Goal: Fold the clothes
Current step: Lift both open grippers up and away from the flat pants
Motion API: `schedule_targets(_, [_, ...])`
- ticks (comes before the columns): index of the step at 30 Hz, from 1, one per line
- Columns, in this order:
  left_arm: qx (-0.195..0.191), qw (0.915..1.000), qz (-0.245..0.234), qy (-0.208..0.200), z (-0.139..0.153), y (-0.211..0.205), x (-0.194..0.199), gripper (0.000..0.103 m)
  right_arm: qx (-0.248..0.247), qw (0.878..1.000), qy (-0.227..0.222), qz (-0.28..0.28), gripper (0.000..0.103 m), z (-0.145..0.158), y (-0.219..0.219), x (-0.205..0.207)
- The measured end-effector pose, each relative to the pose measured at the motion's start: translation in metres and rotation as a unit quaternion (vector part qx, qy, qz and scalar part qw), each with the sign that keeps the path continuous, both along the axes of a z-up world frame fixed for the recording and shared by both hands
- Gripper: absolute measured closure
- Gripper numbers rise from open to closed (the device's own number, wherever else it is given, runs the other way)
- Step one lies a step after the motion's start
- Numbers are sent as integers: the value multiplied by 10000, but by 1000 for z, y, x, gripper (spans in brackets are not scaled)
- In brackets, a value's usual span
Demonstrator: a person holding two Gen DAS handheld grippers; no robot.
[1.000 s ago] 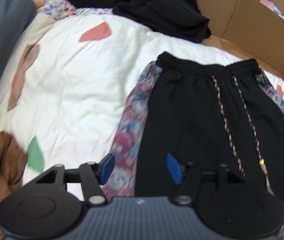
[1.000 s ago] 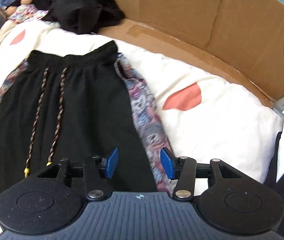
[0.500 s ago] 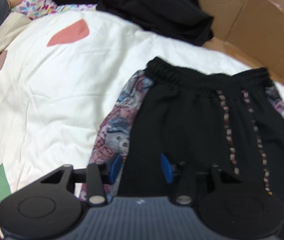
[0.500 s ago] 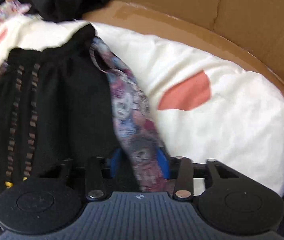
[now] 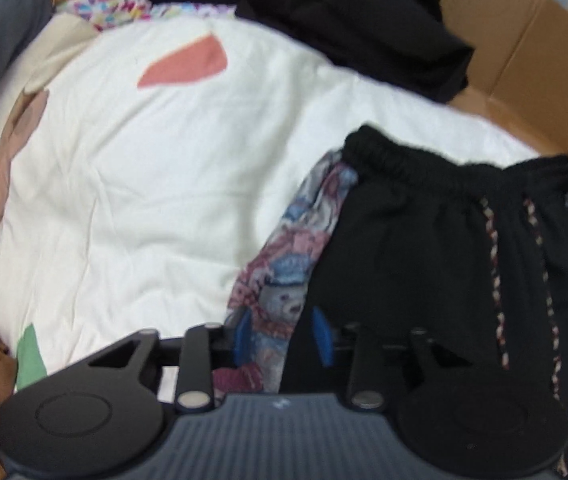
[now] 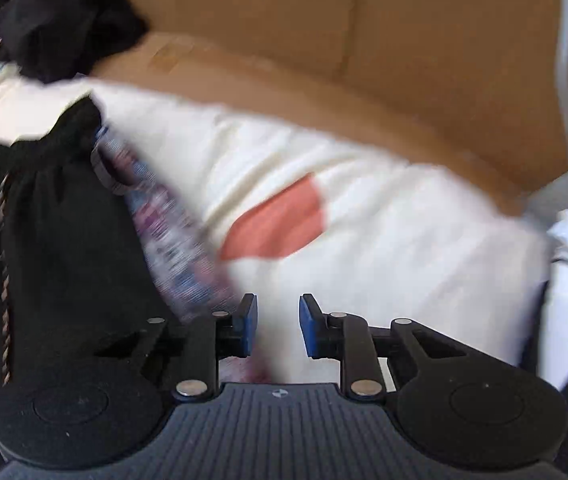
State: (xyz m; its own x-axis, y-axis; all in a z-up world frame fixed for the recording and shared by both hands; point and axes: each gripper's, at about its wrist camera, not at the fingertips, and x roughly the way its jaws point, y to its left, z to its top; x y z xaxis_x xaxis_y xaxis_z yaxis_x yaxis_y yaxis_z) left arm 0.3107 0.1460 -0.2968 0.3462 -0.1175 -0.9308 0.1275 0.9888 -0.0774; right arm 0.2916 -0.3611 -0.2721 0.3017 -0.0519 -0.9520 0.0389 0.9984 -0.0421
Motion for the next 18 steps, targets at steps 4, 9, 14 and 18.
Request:
schedule_targets(4, [-77,9999,-32,-77,-1,-1,-1,65,556,9980,-291,127,76,10,-2,-8])
schedule_targets(9, [-241,9992,-214,-218,-6,-11,0,65,803,9948,-521,355,76,8,19,5])
schedule_targets(14, [-475,9978,-271,-366,-11,-17,6,65,1086,9901,-697,555,76,0,44,15])
schedule_targets(18, [-621,9970,-281,-373,-21,-19,11,65,1376,9859,-564,774,76,-15,59,26])
